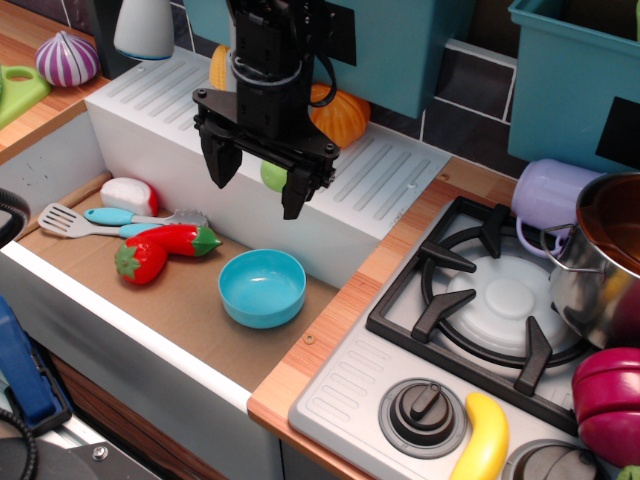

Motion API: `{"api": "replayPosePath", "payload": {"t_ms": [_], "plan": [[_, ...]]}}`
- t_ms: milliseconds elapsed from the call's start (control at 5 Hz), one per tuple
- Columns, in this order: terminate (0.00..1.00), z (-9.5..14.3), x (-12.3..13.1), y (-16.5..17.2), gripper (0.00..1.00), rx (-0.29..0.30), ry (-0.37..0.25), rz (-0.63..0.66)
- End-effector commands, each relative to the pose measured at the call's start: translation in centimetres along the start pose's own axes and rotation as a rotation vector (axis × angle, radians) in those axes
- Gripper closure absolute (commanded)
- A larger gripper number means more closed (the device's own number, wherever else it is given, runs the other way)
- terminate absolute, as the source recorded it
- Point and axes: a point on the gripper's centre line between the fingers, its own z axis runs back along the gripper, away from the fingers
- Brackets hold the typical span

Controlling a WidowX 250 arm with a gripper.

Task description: Put pear in bowl

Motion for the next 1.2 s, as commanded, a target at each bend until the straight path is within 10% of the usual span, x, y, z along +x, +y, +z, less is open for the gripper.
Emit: {"api": "replayPosePath", "payload": {"t_ms": [0,1000], "plan": [[0.0,0.0,0.0,0.0,0.0,0.0,0.0,0.0],[0.0,-1.6,5.8,2.3,0.0,-0.009,-0.145,-0.138]]}}
